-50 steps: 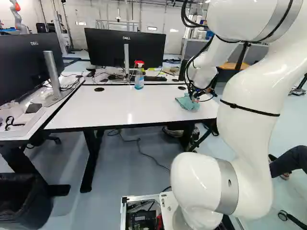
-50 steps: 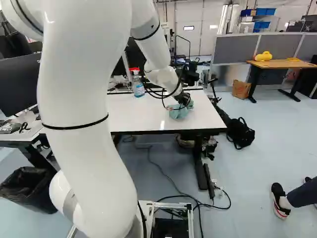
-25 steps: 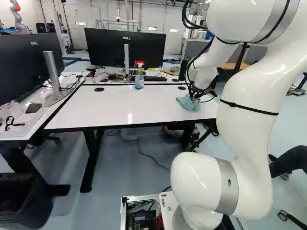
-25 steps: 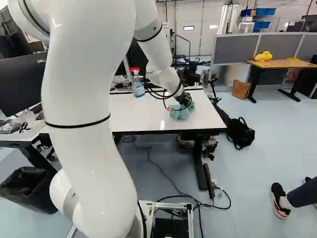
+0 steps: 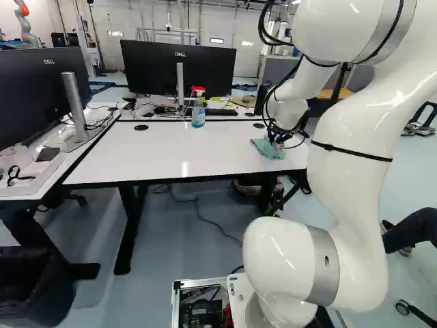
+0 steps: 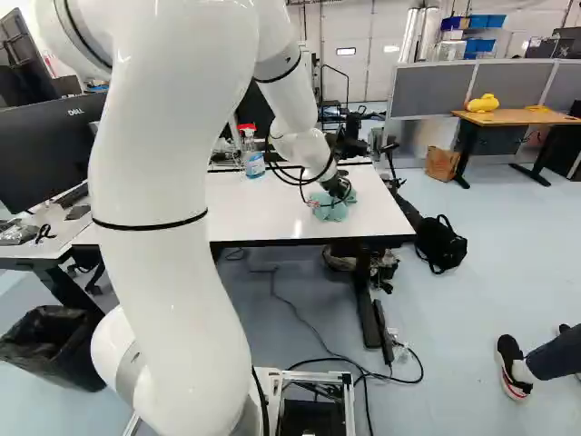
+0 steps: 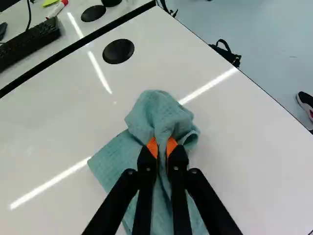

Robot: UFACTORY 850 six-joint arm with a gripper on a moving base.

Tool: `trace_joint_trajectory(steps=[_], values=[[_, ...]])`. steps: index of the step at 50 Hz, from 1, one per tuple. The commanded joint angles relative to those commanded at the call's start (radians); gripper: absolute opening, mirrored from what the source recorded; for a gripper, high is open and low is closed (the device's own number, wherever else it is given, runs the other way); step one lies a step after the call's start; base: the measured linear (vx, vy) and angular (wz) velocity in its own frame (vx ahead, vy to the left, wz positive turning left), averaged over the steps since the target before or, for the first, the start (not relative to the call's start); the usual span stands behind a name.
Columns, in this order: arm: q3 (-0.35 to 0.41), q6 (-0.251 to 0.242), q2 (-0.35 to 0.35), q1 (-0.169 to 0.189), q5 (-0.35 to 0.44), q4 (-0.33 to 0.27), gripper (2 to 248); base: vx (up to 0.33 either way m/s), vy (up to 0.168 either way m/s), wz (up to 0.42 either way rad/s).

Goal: Clean the table with the green towel

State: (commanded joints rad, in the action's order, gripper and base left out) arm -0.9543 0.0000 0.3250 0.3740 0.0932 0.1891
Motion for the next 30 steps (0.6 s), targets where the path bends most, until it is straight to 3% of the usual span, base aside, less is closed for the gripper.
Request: trace_joint_trajectory(steps=[30], values=[[0.012,0.0,-0.01,0.003,-0.015,0.0,40,0.0,0.0,0.0]])
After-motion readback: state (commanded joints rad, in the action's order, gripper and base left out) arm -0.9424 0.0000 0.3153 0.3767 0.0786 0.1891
